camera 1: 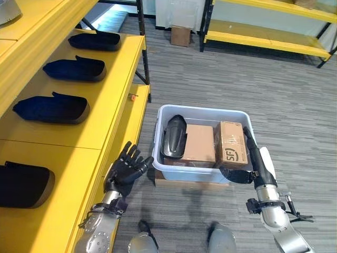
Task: Move parts from the plastic box to the shelf.
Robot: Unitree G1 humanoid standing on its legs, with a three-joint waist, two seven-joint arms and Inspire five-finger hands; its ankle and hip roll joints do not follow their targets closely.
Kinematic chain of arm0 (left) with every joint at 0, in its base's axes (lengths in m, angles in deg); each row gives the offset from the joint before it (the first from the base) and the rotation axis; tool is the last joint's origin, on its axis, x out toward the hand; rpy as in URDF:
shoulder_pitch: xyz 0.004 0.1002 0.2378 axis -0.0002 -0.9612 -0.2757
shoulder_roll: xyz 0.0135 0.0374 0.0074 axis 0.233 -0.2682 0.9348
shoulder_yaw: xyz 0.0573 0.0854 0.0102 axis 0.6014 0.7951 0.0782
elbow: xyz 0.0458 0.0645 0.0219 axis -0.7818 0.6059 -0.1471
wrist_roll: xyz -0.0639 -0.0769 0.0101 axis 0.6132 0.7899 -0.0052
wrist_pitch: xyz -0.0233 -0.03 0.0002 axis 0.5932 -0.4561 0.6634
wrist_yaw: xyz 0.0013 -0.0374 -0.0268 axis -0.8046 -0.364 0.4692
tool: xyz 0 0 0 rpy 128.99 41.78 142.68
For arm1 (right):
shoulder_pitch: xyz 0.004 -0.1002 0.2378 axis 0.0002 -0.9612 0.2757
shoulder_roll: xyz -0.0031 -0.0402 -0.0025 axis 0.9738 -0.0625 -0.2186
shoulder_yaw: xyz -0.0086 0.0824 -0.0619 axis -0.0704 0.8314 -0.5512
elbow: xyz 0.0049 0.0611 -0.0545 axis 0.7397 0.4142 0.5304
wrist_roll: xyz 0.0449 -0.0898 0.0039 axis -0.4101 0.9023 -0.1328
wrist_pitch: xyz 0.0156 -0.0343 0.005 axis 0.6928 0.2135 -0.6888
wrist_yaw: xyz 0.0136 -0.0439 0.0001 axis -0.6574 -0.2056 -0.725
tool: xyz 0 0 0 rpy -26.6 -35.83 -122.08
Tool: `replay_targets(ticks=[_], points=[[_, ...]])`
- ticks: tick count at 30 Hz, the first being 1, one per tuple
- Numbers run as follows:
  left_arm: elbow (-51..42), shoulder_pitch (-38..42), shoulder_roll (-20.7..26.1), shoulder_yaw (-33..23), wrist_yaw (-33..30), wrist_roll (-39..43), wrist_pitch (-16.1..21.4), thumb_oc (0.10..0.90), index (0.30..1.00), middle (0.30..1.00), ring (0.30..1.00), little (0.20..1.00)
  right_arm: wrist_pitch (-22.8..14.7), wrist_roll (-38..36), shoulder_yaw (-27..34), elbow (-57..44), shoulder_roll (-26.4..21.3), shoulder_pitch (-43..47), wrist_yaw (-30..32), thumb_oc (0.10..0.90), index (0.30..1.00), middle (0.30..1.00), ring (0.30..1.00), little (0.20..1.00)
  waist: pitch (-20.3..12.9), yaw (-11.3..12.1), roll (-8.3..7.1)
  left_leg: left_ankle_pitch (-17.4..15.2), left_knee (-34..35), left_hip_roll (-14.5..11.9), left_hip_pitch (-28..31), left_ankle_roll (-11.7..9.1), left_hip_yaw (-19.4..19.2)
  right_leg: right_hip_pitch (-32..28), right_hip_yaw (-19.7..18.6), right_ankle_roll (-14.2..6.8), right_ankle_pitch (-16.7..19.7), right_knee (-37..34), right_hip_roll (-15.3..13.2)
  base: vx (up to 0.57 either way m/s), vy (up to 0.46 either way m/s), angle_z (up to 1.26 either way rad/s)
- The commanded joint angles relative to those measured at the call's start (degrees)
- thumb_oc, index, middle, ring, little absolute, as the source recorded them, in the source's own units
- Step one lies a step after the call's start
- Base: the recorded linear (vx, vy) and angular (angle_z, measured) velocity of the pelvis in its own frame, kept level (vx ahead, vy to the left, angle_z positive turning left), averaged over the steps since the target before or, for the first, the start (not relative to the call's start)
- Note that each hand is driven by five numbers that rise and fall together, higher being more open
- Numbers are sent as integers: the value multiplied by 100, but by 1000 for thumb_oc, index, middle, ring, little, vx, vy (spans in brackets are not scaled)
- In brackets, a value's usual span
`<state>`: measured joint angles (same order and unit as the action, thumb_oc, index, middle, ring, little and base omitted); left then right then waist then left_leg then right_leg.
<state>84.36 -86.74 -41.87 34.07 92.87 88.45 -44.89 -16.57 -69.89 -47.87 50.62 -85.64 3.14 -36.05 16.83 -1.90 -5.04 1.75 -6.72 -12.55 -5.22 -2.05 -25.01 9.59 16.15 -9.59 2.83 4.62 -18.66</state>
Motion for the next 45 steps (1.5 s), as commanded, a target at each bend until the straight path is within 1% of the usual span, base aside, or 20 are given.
replay_targets(ticks=[1, 2, 3, 6, 7, 10, 11, 12, 14, 18, 23, 25, 29, 33, 36, 37, 40, 41, 43, 45], points=[[-808, 534, 5, 60, 171, -50, 620, 900, 1000, 1000, 1000, 1000, -388, 46, 113, -25, 11, 1007, 147, 900, 1000, 1000, 1000, 1000, 84, -15, 168, -632, 273, 213, 590, -113, 145, 33, -147, -503, 906, 112, -284, -5, -253, 3], [-795, 575, 17, 99, 271, 31, 673, 900, 1000, 1000, 1000, 1000, -384, 29, 65, 60, 14, 1049, 133, 900, 1000, 1000, 1000, 1000, 83, -29, 183, -639, 299, 119, 611, -157, 127, 18, -201, -541, 781, -45, -242, 32, -260, 2], [-756, 625, -7, 160, 353, 0, 678, 900, 1000, 1000, 1000, 1000, -329, 38, 58, 70, -12, 1007, 115, 900, 1000, 1000, 1000, 1000, 52, -57, 158, -549, 263, 68, 528, -138, 202, -36, -302, -529, 783, -199, -198, 102, -253, 8], [-858, 560, -32, 189, 271, 45, 602, 900, 1000, 1000, 1000, 1000, -222, 30, 116, -20, -93, 912, -68, 900, 1000, 1000, 1000, 1000, 16, -47, 134, -501, 149, 4, 558, -215, 138, -315, -94, -508, 739, -328, -140, 117, -157, 46], [-941, 560, -29, 179, 146, 65, 541, 900, 1000, 1000, 1000, 1000, -164, -19, 109, -74, -180, 890, -141, 900, 1000, 1000, 1000, 1000, -20, -36, 116, -469, 120, -62, 546, -289, 82, -375, 8, -494, 644, -321, -100, 69, -109, 58], [-980, 590, -84, 222, 155, 30, 442, 900, 1000, 1000, 1000, 1000, -101, -58, 97, -58, -281, 893, -177, 900, 1000, 1000, 1000, 1000, -72, -42, 115, -376, 123, -148, 525, -373, 54, -515, 79, -479, 483, -374, -26, 81, -69, 11], [-1005, 583, -93, 223, 149, 42, 409, 900, 1000, 1000, 1000, 1000, -80, -67, 102, -40, -295, 890, -204, 900, 1000, 1000, 1000, 1000, -106, -37, 131, -414, 148, -160, 566, -424, 76, -582, 90, -502, 401, -383, -9, 96, -47, -38], [-1051, 554, -103, 198, 134, 72, 360, 900, 1000, 1000, 1000, 1000, -64, -77, 112, -31, -311, 882, -249, 900, 1000, 1000, 1000, 1000, -100, -44, 132, -325, 173, -167, 572, -402, 18, -599, 140, -464, 404, -377, -3, 109, -39, -36], [-1089, 466, -119, 124, 129, 120, 235, 900, 1000, 1000, 1000, 1000, -3, -126, 112, -44, -343, 858, -329, 900, 1000, 1000, 1000, 1000, -144, -49, 142, -289, 233, -179, 642, -405, -12, -665, 173, -442, 338, -370, 19, 90, -54, -23], [-1067, 424, -133, 86, 131, 94, 185, 900, 1000, 1000, 1000, 1000, 17, -90, 85, -57, -345, 870, -424, 900, 1000, 1000, 1000, 1000, -183, -70, 144, -254, 299, -192, 717, -399, -54, -694, 195, -402, 280, -330, 46, 88, -31, 4], [-1082, 419, -146, 43, 97, 88, 38, 900, 1000, 1000, 1000, 1000, -145, 403, 129, -109, -430, 924, -386, 900, 1000, 1000, 1000, 1000, -194, -80, 158, -251, 328, -182, 797, -372, -25, -728, 153, -360, 213, -255, 91, 97, -17, 6], [-1060, 473, -112, 56, 77, 74, -50, 900, 1000, 1000, 1000, 1000, -274, 542, 212, -109, -585, 1145, -374, 900, 1000, 1000, 1000, 1000, -184, -46, 154, -252, 315, -196, 812, -368, 15, -727, 161, -361, 197, -193, 97, 105, -46, 12], [-1115, 519, -24, 89, 21, 93, -253, 900, 1000, 1000, 1000, 1000, -426, 915, 384, -298, -963, 1634, -278, 900, 1000, 1000, 1000, 1000, -172, 98, 152, -280, 240, -209, 778, -372, 135, -765, 240, -361, 153, -126, 105, 96, -66, 12], [-1204, 551, 92, 87, 16, 145, -425, 900, 1000, 1000, 1000, 1000, -326, 1017, 495, -499, -1402, 2365, -322, 900, 1000, 1000, 1000, 1000, -149, 316, 154, -272, 144, -253, 648, -399, 255, -738, 378, -347, 86, -4, 95, 68, -74, 16], [-1235, 581, 165, 65, 56, 174, -547, 900, 1000, 1000, 1000, 1000, -280, 1096, 504, -545, -1621, 2770, -434, 900, 1000, 1000, 1000, 1000, -133, 408, 157, -267, 96, -275, 571, -422, 341, -712, 416, -323, 28, 76, 106, 49, -60, 17], [-1265, 608, 239, 47, 100, 185, -646, 900, 1000, 1000, 1000, 1000, -190, 1227, 446, -553, -1814, 3163, -563, 900, 1000, 1000, 1000, 1000, -70, 487, 174, -281, 30, -302, 507, -452, 456, -704, 428, -296, -75, 199, 129, 56, -73, 31], [-1275, 636, 291, 38, 155, 198, -721, 900, 1000, 1000, 1000, 1000, -189, 1263, 349, -455, -1925, 3463, -649, 900, 1000, 1000, 1000, 1000, -49, 556, 183, -247, 11, -313, 419, -468, 560, -656, 427, -253, -132, 276, 157, 48, -74, 33], [-1287, 664, 337, 43, 192, 249, -800, 900, 1000, 1000, 1000, 1000, -314, 1387, 198, -279, -2022, 3734, -681, 900, 1000, 1000, 1000, 1000, 12, 629, 209, -232, -22, -321, 341, -489, 686, -606, 421, -219, -214, 392, 179, 53, -83, 26], [-1268, 698, 351, 62, 219, 235, -839, 900, 1000, 1000, 1000, 1000, -371, 1452, 62, -181, -2042, 3927, -737, 900, 1000, 1000, 1000, 1000, 51, 676, 223, -216, -40, -334, 290, -509, 755, -568, 426, -201, -253, 457, 192, 31, -88, 24], [-1251, 788, 357, 119, 205, 229, -864, 900, 1000, 1000, 1000, 1000, -521, 1596, -219, 109, -2071, 4282, -736, 900, 1000, 1000, 1000, 1000, 164, 760, 279, -180, -67, -368, 171, -551, 893, -462, 422, -154, -361, 621, 213, -8, -90, 21]])
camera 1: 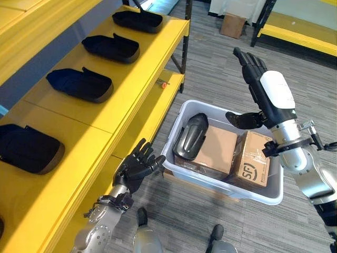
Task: Move parts from the plastic box to the shelf.
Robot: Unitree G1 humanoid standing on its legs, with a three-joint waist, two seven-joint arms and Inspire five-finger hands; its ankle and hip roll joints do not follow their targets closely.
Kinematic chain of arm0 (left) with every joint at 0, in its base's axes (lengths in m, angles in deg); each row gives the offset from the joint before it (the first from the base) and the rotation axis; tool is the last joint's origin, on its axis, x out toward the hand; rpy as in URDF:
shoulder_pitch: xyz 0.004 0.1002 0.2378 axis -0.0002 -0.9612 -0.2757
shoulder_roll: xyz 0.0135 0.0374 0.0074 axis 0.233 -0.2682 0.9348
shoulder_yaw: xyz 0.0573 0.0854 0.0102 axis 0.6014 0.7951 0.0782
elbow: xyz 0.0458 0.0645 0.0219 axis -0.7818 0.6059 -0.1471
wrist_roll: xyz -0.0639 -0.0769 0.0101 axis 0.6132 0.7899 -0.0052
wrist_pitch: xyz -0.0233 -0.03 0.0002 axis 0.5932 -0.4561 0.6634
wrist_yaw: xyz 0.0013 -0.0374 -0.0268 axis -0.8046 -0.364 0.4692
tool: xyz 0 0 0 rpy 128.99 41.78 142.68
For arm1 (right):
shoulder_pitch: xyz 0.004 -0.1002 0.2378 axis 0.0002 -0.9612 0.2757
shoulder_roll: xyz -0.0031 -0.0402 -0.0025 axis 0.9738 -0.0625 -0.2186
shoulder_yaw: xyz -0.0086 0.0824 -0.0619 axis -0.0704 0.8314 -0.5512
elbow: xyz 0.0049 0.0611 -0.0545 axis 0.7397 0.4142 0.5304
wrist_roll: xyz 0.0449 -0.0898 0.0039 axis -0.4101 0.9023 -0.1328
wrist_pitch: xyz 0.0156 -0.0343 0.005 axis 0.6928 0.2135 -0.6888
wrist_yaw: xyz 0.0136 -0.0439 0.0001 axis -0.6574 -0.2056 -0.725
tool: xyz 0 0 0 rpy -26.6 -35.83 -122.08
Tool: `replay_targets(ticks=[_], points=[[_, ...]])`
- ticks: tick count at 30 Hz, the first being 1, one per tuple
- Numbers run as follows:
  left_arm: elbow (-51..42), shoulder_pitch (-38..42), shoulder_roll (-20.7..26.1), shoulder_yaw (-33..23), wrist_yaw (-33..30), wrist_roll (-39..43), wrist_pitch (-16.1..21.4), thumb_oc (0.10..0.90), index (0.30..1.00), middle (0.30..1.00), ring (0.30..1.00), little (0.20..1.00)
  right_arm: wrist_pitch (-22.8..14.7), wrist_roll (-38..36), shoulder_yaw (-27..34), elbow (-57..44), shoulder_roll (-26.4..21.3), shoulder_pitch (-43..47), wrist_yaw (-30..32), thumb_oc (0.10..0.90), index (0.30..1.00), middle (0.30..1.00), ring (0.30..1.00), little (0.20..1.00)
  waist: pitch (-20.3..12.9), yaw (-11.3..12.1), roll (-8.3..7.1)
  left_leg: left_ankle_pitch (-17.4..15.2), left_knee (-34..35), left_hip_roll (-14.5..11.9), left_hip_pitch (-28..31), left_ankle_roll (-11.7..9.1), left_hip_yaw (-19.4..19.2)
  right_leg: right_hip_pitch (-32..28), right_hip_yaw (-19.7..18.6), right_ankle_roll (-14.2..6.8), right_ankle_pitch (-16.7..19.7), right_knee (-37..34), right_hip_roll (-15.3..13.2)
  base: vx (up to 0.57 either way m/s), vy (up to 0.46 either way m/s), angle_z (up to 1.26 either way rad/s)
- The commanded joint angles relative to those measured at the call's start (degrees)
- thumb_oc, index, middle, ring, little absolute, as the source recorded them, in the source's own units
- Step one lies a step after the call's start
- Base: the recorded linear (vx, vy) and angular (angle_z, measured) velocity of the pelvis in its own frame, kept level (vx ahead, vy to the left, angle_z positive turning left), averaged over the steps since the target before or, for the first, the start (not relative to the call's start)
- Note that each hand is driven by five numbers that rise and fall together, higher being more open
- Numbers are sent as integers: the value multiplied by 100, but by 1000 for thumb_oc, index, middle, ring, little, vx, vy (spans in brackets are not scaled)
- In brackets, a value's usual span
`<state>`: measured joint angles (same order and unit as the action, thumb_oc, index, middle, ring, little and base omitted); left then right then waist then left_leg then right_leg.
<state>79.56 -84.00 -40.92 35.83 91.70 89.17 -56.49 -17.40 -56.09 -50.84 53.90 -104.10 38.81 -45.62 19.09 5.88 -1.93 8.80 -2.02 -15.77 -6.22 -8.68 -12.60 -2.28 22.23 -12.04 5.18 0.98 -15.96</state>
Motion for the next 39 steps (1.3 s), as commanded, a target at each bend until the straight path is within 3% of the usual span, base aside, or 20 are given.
replay_targets(ticks=[1, 5, 10, 12, 20, 28, 39], points=[[-780, 550, 263, -47, 281, 163, 305, 900, 1000, 1000, 1000, 1000, -555, 353, -13, -95, -213, 821, 273, 900, 1000, 1000, 1000, 1000, -13, 13, -3, -871, -544, -61, 207, 98, -301, 785, -186, 105, -633, 1044, -64, -48, -51, 15], [-664, 728, 280, 9, 348, 81, 389, 900, 1000, 1000, 1000, 1000, -719, 789, -359, 243, -255, 1280, 275, 900, 1000, 1000, 1000, 1000, 191, 94, 108, -786, -533, -124, -46, 41, -159, 1055, -188, 158, -748, 1265, -98, -84, -52, 12], [-612, 810, 297, 75, 282, 282, 521, 900, 1000, 1000, 1000, 1000, -428, 1026, -980, 773, -461, 1749, 172, 900, 1000, 1000, 1000, 1000, 433, 132, 282, -680, -558, -211, -325, -1, -13, 1431, -188, 247, -881, 1607, -137, -89, -18, 6], [-512, 862, 298, 147, 233, 387, 666, 900, 1000, 1000, 1000, 1000, -544, 1325, -1277, 1135, -470, 1961, 267, 900, 1000, 1000, 1000, 1000, 490, 132, 324, -635, -545, -250, -406, -19, 38, 1567, -163, 293, -940, 1730, -138, -69, -13, 7], [-425, 1057, 270, 303, 284, 533, 821, 900, 1000, 1000, 1000, 1000, -560, 1544, -1947, 1880, -642, 2653, 283, 900, 1000, 1000, 1000, 1000, 680, 171, 396, -577, -685, -332, -765, -38, 112, 2070, -168, 414, -1122, 2185, -150, -47, -47, -2], [-362, 956, 297, 465, 427, 445, 854, 900, 1000, 1000, 1000, 1000, -171, 1806, -2157, 2447, -783, 2962, 810, 900, 1000, 1000, 1000, 1000, 836, 138, 519, -506, -631, -353, -956, -57, 97, 2423, -228, 513, -1250, 2414, -81, -47, -28, -2], [-285, 997, 330, 588, 577, 539, 863, 900, 1000, 1000, 1000, 1000, -199, 2117, -2618, 3207, -829, 3586, 1057, 900, 1000, 1000, 1000, 1000, 1004, 165, 674, -410, -842, -317, -1242, -70, 99, 2730, -254, 606, -1412, 2672, -90, -24, -15, -3]])
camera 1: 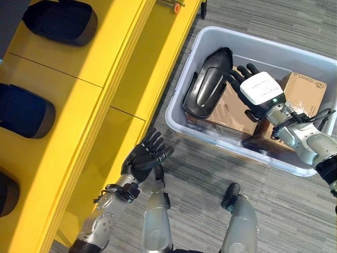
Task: Move parts from the plastic box to the shelf.
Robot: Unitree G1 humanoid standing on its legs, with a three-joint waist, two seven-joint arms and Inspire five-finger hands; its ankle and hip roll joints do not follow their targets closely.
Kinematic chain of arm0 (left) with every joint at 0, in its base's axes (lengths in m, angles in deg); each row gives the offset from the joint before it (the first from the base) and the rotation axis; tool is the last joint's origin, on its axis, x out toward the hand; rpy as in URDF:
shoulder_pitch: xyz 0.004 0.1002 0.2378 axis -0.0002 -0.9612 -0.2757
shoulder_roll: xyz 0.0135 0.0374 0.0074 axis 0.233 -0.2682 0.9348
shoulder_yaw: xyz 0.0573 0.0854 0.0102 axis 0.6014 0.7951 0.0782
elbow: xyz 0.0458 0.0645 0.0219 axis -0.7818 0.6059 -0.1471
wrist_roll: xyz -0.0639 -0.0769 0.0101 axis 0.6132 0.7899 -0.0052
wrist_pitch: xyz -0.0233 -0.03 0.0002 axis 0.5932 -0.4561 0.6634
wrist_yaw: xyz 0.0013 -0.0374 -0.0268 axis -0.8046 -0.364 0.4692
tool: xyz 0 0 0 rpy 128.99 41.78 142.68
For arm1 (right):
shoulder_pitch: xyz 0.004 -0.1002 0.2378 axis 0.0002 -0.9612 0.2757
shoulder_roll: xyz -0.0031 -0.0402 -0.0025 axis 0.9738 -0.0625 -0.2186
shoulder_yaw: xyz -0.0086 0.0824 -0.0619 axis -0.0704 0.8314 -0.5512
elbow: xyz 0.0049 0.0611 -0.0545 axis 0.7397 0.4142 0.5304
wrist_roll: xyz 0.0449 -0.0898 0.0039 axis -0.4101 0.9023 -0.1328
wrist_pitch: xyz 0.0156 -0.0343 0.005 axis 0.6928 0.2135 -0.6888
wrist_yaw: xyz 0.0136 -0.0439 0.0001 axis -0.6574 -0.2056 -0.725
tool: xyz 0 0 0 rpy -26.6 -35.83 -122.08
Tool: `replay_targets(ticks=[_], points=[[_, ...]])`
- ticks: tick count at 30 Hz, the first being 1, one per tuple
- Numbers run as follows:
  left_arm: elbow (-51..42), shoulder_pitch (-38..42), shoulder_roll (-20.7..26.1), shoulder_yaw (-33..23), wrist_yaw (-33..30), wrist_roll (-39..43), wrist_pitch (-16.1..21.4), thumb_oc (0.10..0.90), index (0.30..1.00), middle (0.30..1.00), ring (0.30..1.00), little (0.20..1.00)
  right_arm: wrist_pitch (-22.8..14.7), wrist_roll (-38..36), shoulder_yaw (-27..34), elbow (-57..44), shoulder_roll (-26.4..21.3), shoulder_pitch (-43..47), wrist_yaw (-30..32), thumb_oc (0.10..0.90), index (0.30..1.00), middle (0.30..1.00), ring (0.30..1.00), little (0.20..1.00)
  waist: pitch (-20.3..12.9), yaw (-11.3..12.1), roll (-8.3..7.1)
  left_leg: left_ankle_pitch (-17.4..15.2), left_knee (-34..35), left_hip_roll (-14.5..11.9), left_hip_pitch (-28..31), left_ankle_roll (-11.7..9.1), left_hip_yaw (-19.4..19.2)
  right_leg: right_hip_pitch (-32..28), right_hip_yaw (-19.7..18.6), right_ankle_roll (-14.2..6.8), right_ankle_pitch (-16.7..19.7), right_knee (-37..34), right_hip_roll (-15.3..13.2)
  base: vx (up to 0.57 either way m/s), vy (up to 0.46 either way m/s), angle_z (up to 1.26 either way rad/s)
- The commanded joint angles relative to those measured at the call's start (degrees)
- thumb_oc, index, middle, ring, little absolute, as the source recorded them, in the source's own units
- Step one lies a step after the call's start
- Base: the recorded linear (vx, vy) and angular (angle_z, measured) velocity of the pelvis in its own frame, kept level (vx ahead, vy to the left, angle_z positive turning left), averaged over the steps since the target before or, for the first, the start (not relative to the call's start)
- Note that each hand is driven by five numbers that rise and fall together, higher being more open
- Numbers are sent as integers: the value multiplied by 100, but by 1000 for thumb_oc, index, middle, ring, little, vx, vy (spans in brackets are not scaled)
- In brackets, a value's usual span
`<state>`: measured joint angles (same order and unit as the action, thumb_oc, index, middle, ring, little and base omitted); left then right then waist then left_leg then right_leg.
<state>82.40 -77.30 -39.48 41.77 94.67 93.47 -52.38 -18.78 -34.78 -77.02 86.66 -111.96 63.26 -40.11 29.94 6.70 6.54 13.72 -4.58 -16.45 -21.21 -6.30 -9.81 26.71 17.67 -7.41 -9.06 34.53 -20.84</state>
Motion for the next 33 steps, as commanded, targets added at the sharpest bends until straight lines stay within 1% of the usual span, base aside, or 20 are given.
replay_targets(ticks=[1, 4, 10, 12, 17, 21, 26, 27, 29, 30, 31, 32, 33], points=[[-565, 336, 184, 0, 259, 130, 495, 900, 1000, 1000, 1000, 1000, -111, 35, -17, -36, -15, 1185, 533, 900, 1000, 1000, 1000, 1000, -59, 88, -165, -898, -609, -254, 225, -309, -176, -134, 197, 153, -3, -642, 390, 0, 0, 0], [-547, 352, 190, -22, 245, 120, 533, 900, 1000, 1000, 1000, 1000, -171, 309, -60, -48, 21, 1264, 658, 900, 1000, 1000, 1000, 1000, -26, 92, -155, -882, -657, -253, 167, -309, -187, -53, 201, 174, -41, -545, 384, 0, 0, 0], [-550, 303, 216, -8, 522, 234, 496, 900, 1000, 1000, 1000, 1000, 52, 915, -217, -15, 102, 1521, 1125, 900, 1000, 1000, 1000, 1000, -15, 149, -131, -861, -723, -261, -18, -305, -170, 161, 227, 222, -118, -372, 392, 0, -5, 1], [-608, 247, 216, 41, 501, 252, 498, 900, 1000, 1000, 1000, 1000, 83, 966, -231, -30, 128, 1595, 1226, 900, 1000, 1000, 1000, 1000, -15, 174, -114, -839, -745, -264, -87, -313, -154, 216, 247, 245, -146, -328, 401, 3, -17, 4], [-667, 265, 221, 47, 432, 260, 504, 900, 1000, 1000, 1000, 1000, 135, 1050, -283, -50, 196, 1709, 1204, 900, 1000, 1000, 1000, 1000, -15, 201, -97, -825, -804, -264, -219, -313, -141, 337, 250, 259, -184, -228, 368, 0, 0, 0], [-669, 272, 265, 30, 438, 334, 536, 900, 1000, 1000, 1000, 1000, 91, 1067, -371, 61, 230, 1836, 1308, 900, 1000, 1000, 1000, 1000, -15, 235, -84, -825, -873, -260, -345, -302, -114, 451, 258, 277, -225, -119, 338, 0, 0, 0], [-656, 287, 258, 44, 394, 325, 501, 900, 1000, 1000, 1000, 1000, 73, 1046, -465, 160, 325, 1971, 1231, 900, 1000, 1000, 1000, 1000, -15, 303, -87, -839, -1014, -240, -571, -279, -38, 646, 277, 306, -298, 88, 308, 34, -40, 3], [-634, 271, 264, 59, 393, 327, 529, 900, 1000, 1000, 1000, 1000, 99, 1017, -494, 162, 349, 1973, 1168, 900, 1000, 1000, 1000, 1000, -15, 295, -114, -983, -1107, -189, -560, -317, 1, 650, 234, 232, -451, 242, 249, 83, -48, 5], [-624, 281, 270, 52, 349, 320, 579, 900, 1000, 1000, 1000, 1000, 139, 1014, -535, 197, 385, 2041, 1047, 900, 1000, 1000, 1000, 1000, -15, 322, -122, -1015, -1206, -162, -694, -303, 21, 761, 234, 247, -496, 352, 229, 42, -55, 12], [-625, 284, 250, 43, 334, 316, 593, 900, 1000, 1000, 1000, 1000, 228, 984, -605, 233, 407, 2073, 1038, 900, 1000, 1000, 1000, 1000, -15, 351, -122, -1085, -1346, -120, -815, -275, 44, 858, 230, 272, -552, 484, 224, -7, -100, 17], [-627, 290, 271, 20, 383, 331, 660, 900, 1000, 1000, 1000, 1000, 254, 998, -686, 324, 412, 2132, 1101, 900, 1000, 1000, 1000, 1000, -15, 384, -113, -1240, -1653, -45, -1064, -220, 80, 1048, 248, 317, -643, 734, 205, -10, -90, 19], [-628, 292, 274, 12, 390, 337, 665, 900, 1000, 1000, 1000, 1000, 249, 1011, -697, 335, 410, 2143, 1111, 900, 1000, 1000, 1000, 1000, -15, 384, -112, -1260, -1692, -36, -1095, -214, 82, 1072, 250, 322, -656, 764, 202, -47, -142, 34], [-662, 306, 327, -27, 480, 371, 766, 900, 1000, 1000, 1000, 1000, 254, 1114, -821, 417, 334, 2194, 1125, 900, 1000, 1000, 1000, 1000, -15, 423, -82, -1634, -2334, 100, -1557, -90, 118, 1369, 289, 431, -860, 1235, 158, -33, -92, 39]])
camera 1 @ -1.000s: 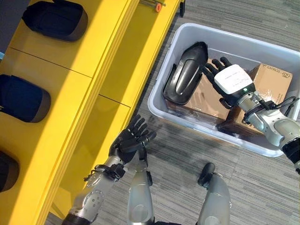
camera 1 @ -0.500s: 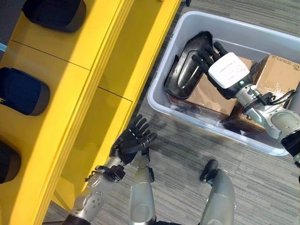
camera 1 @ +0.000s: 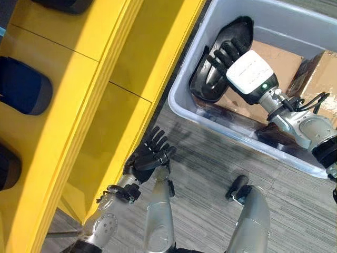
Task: Move parts from the plastic box to the shelf.
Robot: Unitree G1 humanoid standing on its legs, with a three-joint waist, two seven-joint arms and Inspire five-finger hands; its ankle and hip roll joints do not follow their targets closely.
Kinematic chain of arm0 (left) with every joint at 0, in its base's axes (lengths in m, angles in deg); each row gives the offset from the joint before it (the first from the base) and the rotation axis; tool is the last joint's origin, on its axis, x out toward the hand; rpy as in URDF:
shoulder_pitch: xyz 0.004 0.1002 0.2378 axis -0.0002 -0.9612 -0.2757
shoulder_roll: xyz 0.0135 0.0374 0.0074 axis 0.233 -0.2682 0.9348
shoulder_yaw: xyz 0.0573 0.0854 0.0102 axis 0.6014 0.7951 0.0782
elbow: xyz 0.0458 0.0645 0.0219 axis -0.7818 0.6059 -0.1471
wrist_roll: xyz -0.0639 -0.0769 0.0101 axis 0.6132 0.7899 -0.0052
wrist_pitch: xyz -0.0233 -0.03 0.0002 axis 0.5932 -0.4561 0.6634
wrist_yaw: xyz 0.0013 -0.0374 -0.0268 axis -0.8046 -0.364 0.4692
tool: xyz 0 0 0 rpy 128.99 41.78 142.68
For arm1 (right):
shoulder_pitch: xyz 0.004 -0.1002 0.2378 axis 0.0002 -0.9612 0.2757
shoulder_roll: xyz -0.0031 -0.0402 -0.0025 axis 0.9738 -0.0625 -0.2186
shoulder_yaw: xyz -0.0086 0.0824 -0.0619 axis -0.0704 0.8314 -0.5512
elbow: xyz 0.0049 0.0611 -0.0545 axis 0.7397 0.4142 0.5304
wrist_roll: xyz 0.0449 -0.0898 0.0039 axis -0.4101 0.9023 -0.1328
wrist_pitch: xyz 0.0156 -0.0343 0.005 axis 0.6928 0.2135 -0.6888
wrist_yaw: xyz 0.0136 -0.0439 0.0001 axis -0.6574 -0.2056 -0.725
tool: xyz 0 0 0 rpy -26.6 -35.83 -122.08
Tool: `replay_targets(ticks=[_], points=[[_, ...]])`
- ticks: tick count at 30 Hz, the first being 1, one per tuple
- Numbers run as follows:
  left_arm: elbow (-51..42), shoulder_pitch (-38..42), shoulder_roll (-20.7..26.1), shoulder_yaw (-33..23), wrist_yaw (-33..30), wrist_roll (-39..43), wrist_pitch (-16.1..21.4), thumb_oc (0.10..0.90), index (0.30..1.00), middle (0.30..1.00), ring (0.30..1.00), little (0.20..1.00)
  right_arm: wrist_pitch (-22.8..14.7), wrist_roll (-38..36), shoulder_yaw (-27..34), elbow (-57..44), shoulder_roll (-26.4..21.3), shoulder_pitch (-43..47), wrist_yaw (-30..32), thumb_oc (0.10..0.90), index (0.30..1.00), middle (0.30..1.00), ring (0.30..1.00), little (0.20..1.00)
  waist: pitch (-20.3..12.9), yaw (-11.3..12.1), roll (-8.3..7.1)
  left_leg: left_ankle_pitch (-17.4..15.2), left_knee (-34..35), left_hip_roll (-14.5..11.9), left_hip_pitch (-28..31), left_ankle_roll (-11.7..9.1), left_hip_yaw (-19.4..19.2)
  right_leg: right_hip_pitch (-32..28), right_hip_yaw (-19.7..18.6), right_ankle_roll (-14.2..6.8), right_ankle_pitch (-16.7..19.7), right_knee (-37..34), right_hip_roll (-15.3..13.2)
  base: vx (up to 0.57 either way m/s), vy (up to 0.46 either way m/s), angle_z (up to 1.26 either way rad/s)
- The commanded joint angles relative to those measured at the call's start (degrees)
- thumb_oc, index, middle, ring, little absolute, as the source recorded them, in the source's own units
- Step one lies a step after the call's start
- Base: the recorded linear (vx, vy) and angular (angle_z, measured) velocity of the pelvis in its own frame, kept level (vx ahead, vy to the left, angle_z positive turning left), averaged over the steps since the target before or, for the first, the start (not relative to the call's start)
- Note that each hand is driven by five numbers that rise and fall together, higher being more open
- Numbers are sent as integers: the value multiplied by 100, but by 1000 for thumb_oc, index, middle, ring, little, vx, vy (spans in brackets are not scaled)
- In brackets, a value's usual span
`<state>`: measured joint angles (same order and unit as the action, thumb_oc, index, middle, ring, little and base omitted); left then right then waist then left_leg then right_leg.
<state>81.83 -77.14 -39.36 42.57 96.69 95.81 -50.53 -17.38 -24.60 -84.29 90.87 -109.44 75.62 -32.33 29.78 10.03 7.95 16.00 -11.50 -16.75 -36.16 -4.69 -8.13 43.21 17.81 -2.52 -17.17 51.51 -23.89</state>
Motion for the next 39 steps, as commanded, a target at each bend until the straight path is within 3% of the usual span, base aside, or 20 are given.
replay_targets(ticks=[1, 9, 13, 20, 24, 26, 39], points=[[-609, 291, 318, -108, 274, 137, 586, 900, 1000, 1000, 1000, 1000, 108, 94, -100, 0, 77, 960, 347, 900, 1000, 1000, 1000, 1000, 1, 89, -222, -1894, -1690, 134, -99, -240, -44, -252, 273, -52, -69, -417, 453, -31, -107, 40], [-584, 360, 445, -184, 298, 182, 653, 900, 1000, 1000, 1000, 1000, 386, -194, -253, 214, 102, 967, 45, 900, 1000, 1000, 1000, 1000, 1, 146, -249, -2603, -2854, 133, -1073, 6, 257, 464, 131, 65, -475, 660, 281, -1, -57, 14], [-607, 320, 516, -261, 318, 202, 629, 900, 1000, 1000, 1000, 1000, 531, -396, -297, 333, 83, 1001, -17, 900, 1000, 1000, 1000, 1000, 1, 179, -243, -2708, -3182, 135, -1365, 47, 394, 695, 62, 58, -527, 911, 234, 11, -35, 7], [-647, 326, 590, -367, 379, 204, 605, 900, 1000, 1000, 1000, 1000, 736, -646, -312, 557, 59, 1045, -13, 900, 1000, 1000, 1000, 1000, 1, 214, -249, -2808, -3561, 157, -1730, 81, 600, 994, -12, 23, -569, 1189, 188, -1, -21, 2], [-623, 370, 649, -379, 375, 262, 608, 900, 1000, 1000, 1000, 1000, 1224, -786, -281, 780, 49, 1086, 463, 900, 1000, 1000, 1000, 1000, 1, 228, -243, -2843, -3754, 184, -1910, 98, 700, 1158, -40, -4, -587, 1349, 152, -6, -27, 7], [-612, 381, 653, -397, 437, 246, 571, 900, 1000, 1000, 1000, 1000, 1291, -747, -167, 892, 79, 1069, 566, 900, 1000, 1000, 1000, 1000, 1, 237, -236, -2855, -3782, 198, -1943, 100, 730, 1190, -35, -21, -588, 1374, 142, -8, -17, 0], [-668, 533, 751, -487, 516, 376, 504, 900, 1000, 1000, 1000, 1000, 1629, -1150, -202, 1363, 66, 1187, 396, 900, 1000, 1000, 1000, 1000, 1, 258, -213, -2833, -3938, 231, -2182, 64, 854, 1434, -60, -84, -592, 1560, 96, 1, -9, 0]])
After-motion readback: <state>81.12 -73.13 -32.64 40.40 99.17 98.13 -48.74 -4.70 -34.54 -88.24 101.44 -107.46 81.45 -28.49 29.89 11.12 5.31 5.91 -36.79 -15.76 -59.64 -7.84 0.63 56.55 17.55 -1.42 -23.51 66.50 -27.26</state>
